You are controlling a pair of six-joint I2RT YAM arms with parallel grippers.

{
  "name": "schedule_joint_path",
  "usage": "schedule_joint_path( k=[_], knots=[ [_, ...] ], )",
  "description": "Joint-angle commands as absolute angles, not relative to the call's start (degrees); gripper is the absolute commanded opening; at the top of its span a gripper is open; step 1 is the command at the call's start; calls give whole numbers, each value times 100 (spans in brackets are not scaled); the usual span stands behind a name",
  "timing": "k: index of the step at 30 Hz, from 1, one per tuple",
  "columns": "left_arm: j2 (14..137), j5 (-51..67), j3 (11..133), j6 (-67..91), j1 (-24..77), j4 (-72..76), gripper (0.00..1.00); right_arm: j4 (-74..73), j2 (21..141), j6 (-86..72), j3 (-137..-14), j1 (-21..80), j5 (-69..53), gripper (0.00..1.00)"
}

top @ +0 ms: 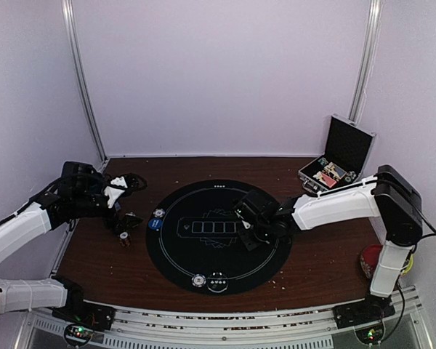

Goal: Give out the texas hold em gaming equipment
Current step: Pick up the pile of poker chips from the poker table mat, then place the poker chips pile in the big blind area.

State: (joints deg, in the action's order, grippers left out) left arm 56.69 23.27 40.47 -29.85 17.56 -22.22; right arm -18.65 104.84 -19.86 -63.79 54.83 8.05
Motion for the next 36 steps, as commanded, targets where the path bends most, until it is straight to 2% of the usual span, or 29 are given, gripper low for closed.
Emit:
schedule_joint_path(
  k=[1,11,29,36],
  knots=[
    [5678,2416,3990,-2927,1730,-1940,98,-1790,9865,-2235,-5840,5315,1065,41],
    [5660,2443,3999,-2927,1731,-1946,98,-1153,8840,-2543,-4366,4782,1235,42],
    [5678,2435,3999,-2927,1731,-1949,98,-995,8962,-2541,-4143,4415,1370,42],
    [5678,2430,3995,-2924,1731,-1945,98,-1011,9079,-2516,-4170,4414,1272,53]
  ],
)
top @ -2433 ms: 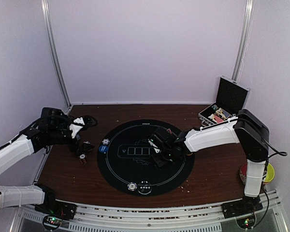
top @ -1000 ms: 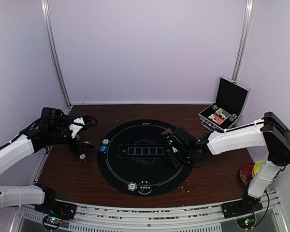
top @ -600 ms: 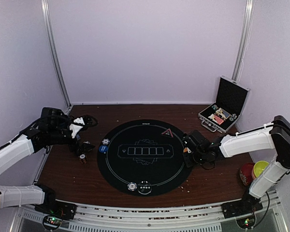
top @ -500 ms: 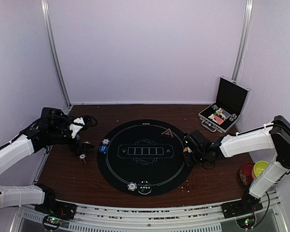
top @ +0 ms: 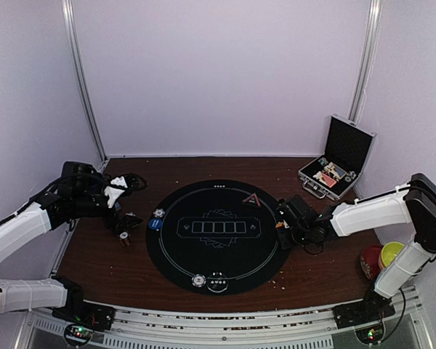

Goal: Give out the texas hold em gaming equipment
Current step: Place the poker chips pile in the big blind area.

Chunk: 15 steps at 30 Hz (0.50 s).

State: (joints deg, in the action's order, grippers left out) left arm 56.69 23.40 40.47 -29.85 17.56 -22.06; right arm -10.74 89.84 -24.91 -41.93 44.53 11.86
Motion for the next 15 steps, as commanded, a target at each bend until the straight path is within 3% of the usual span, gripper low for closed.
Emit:
schedule_joint_path(
  k=[1,11,15],
  knots=[
    [5678,2434,3997,-2926,1730,-1950,98,-1020,9079,-2514,-4179,4412,1251,54],
    [5600,2227,4070,-2855,1728,-1927,98,-1216,8481,-2449,-4343,4460,1272,76],
    [5643,1768,4237,-2808,1639,-2034,98,-1552,8133,-2352,-4715,4715,1324,100]
  ],
)
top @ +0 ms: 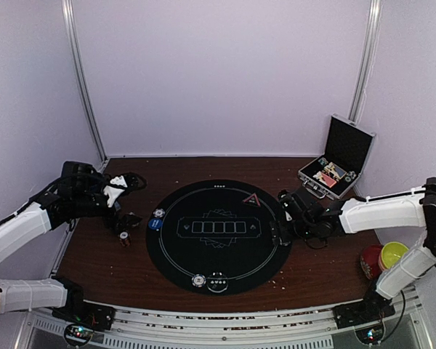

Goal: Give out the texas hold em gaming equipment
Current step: Place the poker chips pile in the big blind area, then pick up the pile of poker chips from the pile of poker chips.

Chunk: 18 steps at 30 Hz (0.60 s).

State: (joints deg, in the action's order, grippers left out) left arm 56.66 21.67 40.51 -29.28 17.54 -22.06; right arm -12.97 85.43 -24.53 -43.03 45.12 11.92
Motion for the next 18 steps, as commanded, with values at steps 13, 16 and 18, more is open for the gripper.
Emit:
schedule_joint_path(
  k=[13,16,18],
  knots=[
    [5988,2161,4585,-3024,101,-2761,98,-1085,8699,-2358,-4932,5774,1883,100],
    [6245,2225,4520,-3010,-234,-2555,98,-972,8800,-2375,-4812,5810,1950,100],
    [6560,2347,4545,-2969,-506,-2507,98,-927,8836,-2377,-4778,5824,1994,100]
  ],
)
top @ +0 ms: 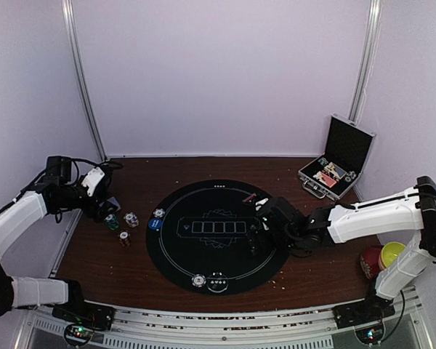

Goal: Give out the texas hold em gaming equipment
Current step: Pick up the pile of poker chips from the pile of poker chips.

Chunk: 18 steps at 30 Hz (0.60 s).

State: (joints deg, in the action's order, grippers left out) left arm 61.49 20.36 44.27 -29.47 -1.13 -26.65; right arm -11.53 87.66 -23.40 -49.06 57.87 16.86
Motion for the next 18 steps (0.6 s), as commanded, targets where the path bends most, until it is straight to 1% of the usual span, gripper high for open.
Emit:
schedule_joint_path(
  k=[1,6,13,18],
  knots=[
    [6742,2414,4567,-2942,-616,-2479,98,-922,8849,-2374,-4776,5821,2002,100],
    [7428,2654,4604,-2965,-966,-2389,98,-891,8851,-2370,-4741,5818,2171,100],
    [7664,2545,4431,-2902,-975,-2009,98,-861,9001,-2356,-4772,5835,2209,100],
    [8072,2470,4447,-2879,-969,-1791,93,-857,9009,-2356,-4773,5834,2231,100]
  ],
)
